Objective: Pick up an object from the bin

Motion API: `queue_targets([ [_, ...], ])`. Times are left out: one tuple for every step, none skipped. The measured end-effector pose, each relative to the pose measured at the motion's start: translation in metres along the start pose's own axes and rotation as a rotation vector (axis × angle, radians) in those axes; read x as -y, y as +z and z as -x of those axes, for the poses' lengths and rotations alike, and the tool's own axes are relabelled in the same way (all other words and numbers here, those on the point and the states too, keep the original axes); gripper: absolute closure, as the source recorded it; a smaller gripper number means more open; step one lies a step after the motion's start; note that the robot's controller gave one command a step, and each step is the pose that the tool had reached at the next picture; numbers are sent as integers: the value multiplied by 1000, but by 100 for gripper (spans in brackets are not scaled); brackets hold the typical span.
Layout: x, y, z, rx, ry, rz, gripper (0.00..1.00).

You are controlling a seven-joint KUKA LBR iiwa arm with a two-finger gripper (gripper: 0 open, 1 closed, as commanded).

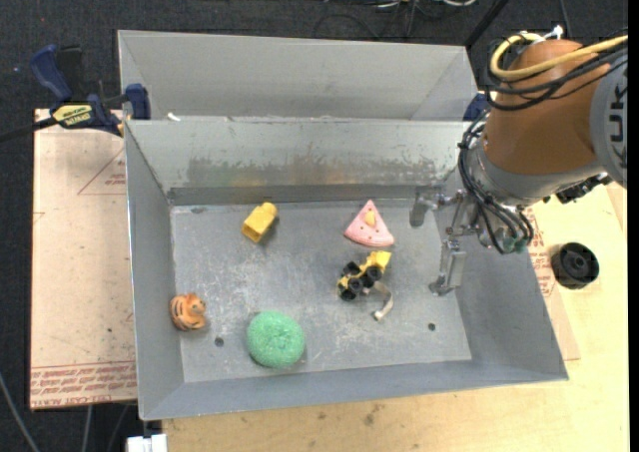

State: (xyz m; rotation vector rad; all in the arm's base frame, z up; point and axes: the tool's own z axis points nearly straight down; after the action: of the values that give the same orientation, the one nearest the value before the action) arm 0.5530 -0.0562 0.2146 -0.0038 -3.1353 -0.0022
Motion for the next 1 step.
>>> queue_targets([
  [0, -5, 1, 7, -2, -1, 0],
])
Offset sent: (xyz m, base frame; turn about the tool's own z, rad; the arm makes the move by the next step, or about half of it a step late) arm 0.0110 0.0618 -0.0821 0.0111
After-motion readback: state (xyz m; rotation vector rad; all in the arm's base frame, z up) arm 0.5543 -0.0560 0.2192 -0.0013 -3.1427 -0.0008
